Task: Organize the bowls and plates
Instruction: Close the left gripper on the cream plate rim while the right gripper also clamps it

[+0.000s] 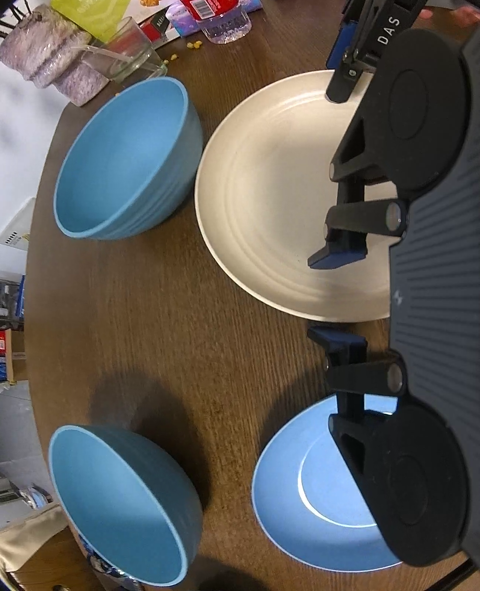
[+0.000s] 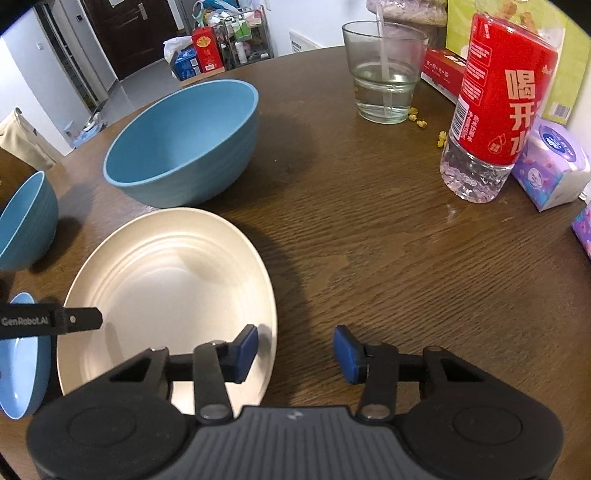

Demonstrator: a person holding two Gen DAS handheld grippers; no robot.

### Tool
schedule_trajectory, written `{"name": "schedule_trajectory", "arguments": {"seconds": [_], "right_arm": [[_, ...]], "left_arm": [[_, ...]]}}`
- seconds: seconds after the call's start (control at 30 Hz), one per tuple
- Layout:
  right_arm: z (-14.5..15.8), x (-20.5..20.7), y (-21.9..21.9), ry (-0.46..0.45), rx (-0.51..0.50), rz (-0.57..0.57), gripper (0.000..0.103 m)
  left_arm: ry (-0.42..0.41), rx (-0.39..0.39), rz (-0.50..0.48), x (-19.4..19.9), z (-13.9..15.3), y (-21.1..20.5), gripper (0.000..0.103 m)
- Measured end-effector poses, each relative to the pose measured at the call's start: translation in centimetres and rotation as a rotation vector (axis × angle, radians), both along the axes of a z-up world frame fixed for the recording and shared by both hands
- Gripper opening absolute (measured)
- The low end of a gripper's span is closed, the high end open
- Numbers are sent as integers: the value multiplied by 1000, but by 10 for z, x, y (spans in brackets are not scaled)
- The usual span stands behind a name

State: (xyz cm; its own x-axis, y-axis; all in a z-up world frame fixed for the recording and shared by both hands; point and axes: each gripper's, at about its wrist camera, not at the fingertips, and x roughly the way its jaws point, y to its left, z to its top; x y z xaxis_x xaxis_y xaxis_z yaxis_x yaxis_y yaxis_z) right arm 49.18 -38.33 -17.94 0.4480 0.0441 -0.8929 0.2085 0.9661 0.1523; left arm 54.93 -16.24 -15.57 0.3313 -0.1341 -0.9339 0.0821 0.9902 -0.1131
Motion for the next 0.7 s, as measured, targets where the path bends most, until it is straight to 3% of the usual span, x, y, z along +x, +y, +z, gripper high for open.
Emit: {"name": "schedule_trajectory", "arguments": {"seconds": [0.3,0.43,0.7], "right_arm": [[-1,-2,0,-30,34,4,32],[-4,-2,0,-42,83,21,15],[-3,-11,5,-74,76,23,13]], "left_arm": [[-15,-10,-17,0,0,2,25],[-18,-22,-24,-2,0,4,23],[-35,-13,-40,-8,2,3,23]]}}
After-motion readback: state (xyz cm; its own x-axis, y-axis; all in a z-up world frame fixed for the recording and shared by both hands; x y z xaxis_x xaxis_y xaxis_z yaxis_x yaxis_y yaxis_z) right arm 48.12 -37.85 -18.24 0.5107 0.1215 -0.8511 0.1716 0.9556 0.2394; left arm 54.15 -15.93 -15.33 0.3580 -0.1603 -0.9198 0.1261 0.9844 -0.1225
